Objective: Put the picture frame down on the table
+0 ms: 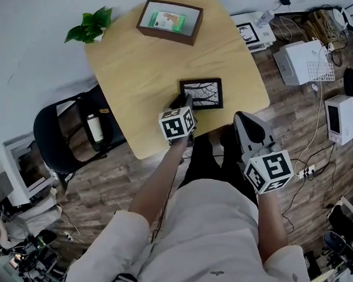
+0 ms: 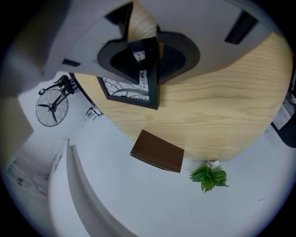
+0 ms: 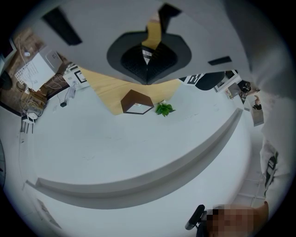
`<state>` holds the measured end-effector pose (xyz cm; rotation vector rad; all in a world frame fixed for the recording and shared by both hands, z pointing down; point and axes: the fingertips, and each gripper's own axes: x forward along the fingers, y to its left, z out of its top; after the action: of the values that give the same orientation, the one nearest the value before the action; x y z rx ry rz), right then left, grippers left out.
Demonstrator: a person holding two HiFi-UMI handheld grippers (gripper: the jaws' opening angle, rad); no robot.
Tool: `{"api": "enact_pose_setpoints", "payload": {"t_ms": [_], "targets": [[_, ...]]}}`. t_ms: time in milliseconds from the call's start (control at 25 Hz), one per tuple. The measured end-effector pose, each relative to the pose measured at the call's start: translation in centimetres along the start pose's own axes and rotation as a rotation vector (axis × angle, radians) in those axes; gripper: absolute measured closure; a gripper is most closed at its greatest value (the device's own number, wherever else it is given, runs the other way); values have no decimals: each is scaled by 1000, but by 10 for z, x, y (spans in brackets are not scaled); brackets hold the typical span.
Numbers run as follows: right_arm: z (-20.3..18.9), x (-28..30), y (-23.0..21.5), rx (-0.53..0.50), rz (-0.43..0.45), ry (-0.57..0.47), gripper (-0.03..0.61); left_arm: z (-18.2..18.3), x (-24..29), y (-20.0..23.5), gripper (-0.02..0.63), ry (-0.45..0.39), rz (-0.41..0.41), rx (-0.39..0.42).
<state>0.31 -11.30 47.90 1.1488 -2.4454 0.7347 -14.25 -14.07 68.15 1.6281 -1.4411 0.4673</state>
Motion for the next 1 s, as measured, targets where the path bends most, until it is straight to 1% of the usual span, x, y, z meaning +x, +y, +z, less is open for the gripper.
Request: {"api": "enact_pose_setpoints", "payload": {"t_ms": [320, 480, 720, 1000], "targets": [[0, -6, -2, 2, -3, -4, 580, -2, 0, -2, 497, 7, 48, 63], [-1, -10, -2, 2, -7, -5, 580, -1, -2, -4, 495, -1, 86, 129], [-3, -15, -2, 2, -13, -9, 580, -1, -8, -1, 495, -14, 100, 129], [-2, -16, 1, 1, -19, -23, 580, 0, -16, -2, 495, -31, 92, 139]]}}
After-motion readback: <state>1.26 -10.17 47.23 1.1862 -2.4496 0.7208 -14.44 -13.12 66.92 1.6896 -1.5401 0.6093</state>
